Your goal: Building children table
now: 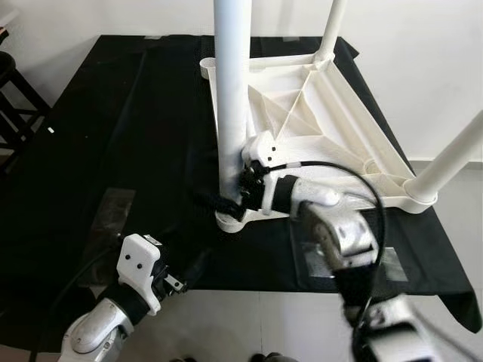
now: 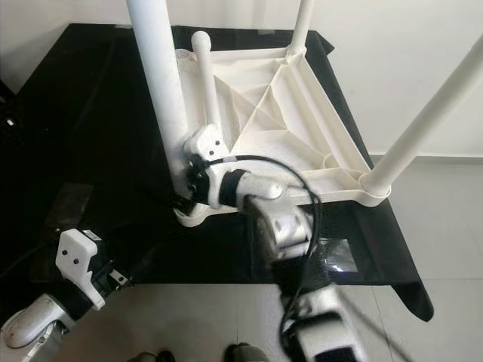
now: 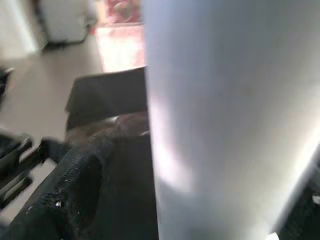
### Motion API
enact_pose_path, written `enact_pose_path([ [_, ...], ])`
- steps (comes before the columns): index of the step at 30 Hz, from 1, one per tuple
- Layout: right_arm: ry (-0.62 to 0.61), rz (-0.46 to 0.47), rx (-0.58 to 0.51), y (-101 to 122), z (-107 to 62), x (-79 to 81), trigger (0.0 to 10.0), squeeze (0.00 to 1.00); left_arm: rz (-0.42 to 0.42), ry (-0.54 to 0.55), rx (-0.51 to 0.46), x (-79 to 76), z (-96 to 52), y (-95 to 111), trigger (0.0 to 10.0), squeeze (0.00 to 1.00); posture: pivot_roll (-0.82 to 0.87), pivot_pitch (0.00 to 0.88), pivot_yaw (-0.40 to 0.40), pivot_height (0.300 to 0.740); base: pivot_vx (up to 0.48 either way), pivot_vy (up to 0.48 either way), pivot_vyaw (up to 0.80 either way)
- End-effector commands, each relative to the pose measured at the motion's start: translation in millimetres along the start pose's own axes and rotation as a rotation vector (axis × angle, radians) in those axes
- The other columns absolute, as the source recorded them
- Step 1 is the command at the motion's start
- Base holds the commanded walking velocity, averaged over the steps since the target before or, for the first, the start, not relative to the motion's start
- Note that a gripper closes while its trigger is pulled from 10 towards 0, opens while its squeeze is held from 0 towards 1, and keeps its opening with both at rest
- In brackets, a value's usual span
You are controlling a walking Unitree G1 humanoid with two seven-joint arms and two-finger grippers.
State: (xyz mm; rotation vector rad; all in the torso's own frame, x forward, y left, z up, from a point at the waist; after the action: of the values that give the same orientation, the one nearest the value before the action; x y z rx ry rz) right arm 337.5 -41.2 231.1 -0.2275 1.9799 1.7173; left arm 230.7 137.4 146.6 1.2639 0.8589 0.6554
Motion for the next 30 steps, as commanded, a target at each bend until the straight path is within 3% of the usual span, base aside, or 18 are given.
enact_pose_path([
  [1,0.06,-0.012,-0.011,0.6,6.3,5.5,10.0,0.0,0.0,0.002,0.01,-1.3,-1.7,-3.4,10.0,0.0,-0.11,0.175,-0.051,0.74,0.0,0.0,0.0],
  [6,0.072,-0.016,0.0,3.3,7.4,-8.6,10.0,0.0,-0.002,0.0,0.01,-2.8,-2.3,-3.3,10.0,0.0,-0.1,0.179,-0.053,0.74,0.0,0.0,0.0],
  [10,0.171,-0.013,-0.048,12.1,7.1,-14.3,10.0,0.0,-0.006,-0.001,0.01,-5.3,-3.7,-3.0,10.0,0.0,-0.1,0.186,-0.054,0.74,0.0,0.0,0.0],
  [11,0.216,-0.008,-0.064,13.2,6.2,-13.1,4.5,0.0,-0.007,-0.002,0.01,-6.0,-4.1,-3.0,10.0,0.0,-0.1,0.188,-0.054,0.74,0.0,0.0,0.0],
  [12,0.266,-0.005,-0.079,12.9,4.4,-12.1,0.0,0.0,-0.009,-0.003,0.011,-6.6,-4.4,-3.1,10.0,0.0,-0.1,0.19,-0.055,0.74,0.0,0.0,0.0],
  [15,0.343,0.006,-0.101,11.4,0.5,-10.3,0.0,0.0,-0.011,-0.005,0.012,-7.5,-4.5,-3.3,10.0,0.0,-0.09,0.19,-0.056,0.74,0.0,0.0,0.0],
  [24,0.349,0.008,-0.101,8.6,-2.2,-11.2,0.0,0.0,-0.013,-0.005,0.01,-8.0,-3.9,-3.4,10.0,0.0,-0.1,0.19,-0.059,0.74,0.0,0.0,0.0],
  [26,0.302,0.008,-0.089,4.4,-6.0,-13.4,0.0,0.0,-0.014,-0.003,0.007,-8.2,-3.1,-3.4,10.0,0.0,-0.11,0.188,-0.061,0.74,0.0,0.0,0.0],
  [27,0.188,0.028,-0.07,-1.4,-10.5,-17.9,0.0,0.0,-0.015,-0.002,0.004,-8.1,-2.4,-3.3,10.0,0.0,-0.12,0.187,-0.068,0.74,0.0,0.0,0.0],
  [28,0.188,0.028,-0.07,-1.4,-10.5,-17.9,0.0,0.0,-0.015,-0.002,0.004,-8.1,-2.4,-3.3,10.0,0.0,-0.12,0.187,-0.068,0.74,0.0,0.0,0.0],
  [29,0.037,0.059,-0.034,-10.7,-12.7,-19.8,0.0,0.0,-0.015,-0.001,0.001,-7.5,-1.9,-3.1,10.0,0.0,-0.12,0.188,-0.07,0.74,0.0,0.0,0.0],
  [30,0.037,0.059,-0.034,-10.7,-12.7,-19.8,0.0,0.0,-0.015,-0.001,0.001,-7.5,-1.9,-3.1,10.0,0.0,-0.12,0.188,-0.07,0.74,0.0,0.0,0.0],
])
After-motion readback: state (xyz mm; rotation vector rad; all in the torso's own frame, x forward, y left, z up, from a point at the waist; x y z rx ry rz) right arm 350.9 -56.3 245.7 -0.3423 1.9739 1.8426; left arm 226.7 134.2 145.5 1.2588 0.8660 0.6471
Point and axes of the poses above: a point about 5 cm out from each wrist's last joint towards the gripper, its own z axis pointing out of the wrist towards the gripper, its own y axis along the axis of the wrist's last joint, x = y × z, the point moved 3 cm from there along z, pointing out of the wrist towards the gripper, and after that the axes turned 15 degrees about -z, right-handed, at the moved point
